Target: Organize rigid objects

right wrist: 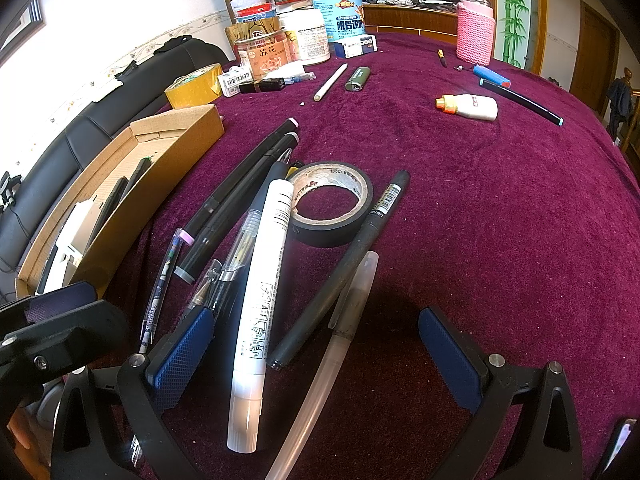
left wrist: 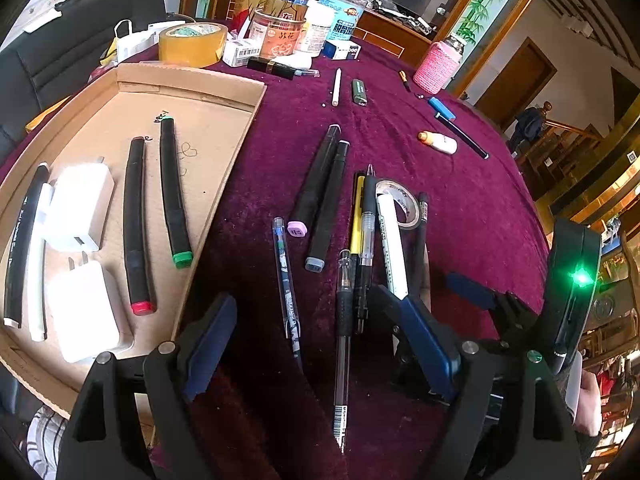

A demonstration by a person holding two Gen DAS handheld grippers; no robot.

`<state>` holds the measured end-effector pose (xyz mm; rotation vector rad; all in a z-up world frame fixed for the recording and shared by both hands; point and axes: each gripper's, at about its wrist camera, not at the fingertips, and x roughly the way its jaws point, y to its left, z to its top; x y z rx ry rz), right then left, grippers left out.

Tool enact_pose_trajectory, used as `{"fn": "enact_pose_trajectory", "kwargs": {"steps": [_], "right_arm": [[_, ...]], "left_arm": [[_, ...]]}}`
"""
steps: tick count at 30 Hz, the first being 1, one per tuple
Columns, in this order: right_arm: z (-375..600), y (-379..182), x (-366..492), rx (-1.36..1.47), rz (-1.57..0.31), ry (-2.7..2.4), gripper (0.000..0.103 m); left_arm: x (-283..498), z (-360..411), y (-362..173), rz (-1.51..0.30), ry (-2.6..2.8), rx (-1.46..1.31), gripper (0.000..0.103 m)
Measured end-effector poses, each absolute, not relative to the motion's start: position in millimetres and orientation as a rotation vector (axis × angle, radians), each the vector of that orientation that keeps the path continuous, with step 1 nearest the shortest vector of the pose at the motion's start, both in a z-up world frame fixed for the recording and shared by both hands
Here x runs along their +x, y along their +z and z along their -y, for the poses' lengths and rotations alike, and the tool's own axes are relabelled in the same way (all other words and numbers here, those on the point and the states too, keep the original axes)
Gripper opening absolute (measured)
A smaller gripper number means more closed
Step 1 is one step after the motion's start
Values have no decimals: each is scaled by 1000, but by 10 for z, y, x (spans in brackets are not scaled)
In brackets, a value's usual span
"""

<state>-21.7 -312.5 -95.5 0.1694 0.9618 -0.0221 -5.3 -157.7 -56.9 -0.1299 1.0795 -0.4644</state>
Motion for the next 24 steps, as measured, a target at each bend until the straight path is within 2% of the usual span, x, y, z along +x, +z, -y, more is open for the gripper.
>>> {"fn": "enact_pose_trajectory", "kwargs": {"steps": [24], "right_arm": [[3123, -955, -221, 169, -962, -22, 103]], "left_arm": [[-37, 1603, -549, -1078, -455, -124, 83]]}}
